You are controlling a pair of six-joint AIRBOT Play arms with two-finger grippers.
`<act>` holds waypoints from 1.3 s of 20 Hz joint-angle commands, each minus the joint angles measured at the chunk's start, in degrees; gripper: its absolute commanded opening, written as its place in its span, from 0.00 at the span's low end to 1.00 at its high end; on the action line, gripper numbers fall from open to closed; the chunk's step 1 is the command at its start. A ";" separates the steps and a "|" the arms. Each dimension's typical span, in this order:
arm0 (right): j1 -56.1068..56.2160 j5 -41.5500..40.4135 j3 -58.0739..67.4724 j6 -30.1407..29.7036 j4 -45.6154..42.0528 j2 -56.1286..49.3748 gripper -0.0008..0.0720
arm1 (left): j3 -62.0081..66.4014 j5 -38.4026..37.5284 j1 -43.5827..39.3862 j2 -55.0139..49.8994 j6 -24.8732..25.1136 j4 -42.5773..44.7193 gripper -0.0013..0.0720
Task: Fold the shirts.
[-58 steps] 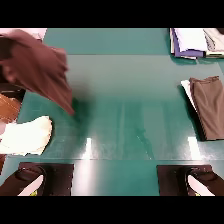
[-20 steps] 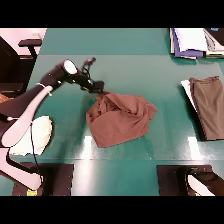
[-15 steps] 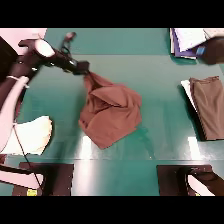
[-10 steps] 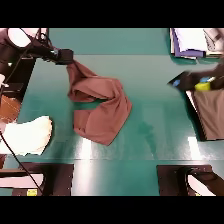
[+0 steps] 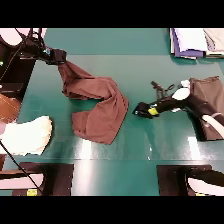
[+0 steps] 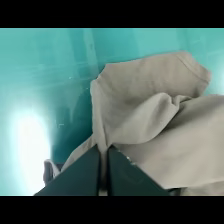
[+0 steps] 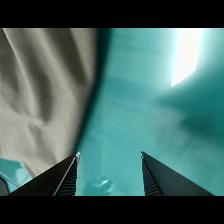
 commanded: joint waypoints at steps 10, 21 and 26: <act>4.59 -0.98 21.03 0.07 -7.65 -12.59 0.03 | 0.79 0.98 0.04 5.11 -0.04 4.98 0.05; -14.16 16.52 47.47 1.14 -24.65 19.63 0.03 | 12.33 4.52 0.04 34.88 -0.35 4.15 0.05; -14.53 17.59 53.57 0.68 -24.72 28.57 0.03 | 17.59 5.66 0.04 41.11 -2.25 -0.61 0.05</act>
